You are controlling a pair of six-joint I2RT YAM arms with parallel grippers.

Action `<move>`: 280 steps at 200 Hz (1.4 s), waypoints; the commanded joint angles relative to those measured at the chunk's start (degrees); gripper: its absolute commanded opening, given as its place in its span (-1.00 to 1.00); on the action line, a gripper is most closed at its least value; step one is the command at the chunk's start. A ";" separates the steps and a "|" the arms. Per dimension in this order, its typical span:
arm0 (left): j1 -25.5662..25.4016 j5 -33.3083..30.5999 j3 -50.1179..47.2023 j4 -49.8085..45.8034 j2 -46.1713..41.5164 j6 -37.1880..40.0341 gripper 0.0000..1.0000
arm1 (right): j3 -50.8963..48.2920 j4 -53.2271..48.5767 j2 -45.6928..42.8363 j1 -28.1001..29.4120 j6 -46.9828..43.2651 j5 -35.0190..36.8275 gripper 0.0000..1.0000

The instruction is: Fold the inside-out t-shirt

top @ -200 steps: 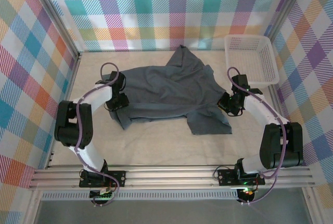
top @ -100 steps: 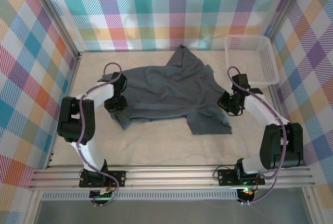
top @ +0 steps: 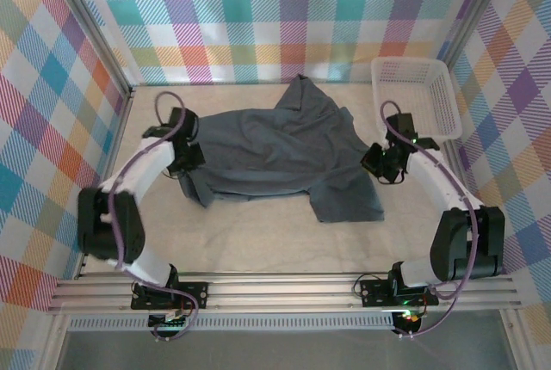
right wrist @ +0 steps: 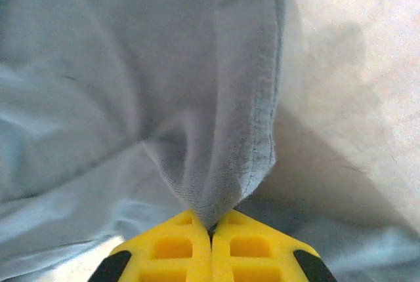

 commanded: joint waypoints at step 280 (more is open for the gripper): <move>-6.69 16.27 9.25 16.38 19.65 -7.56 -0.25 | 0.43 1.57 -10.18 -1.70 3.52 -3.75 -1.00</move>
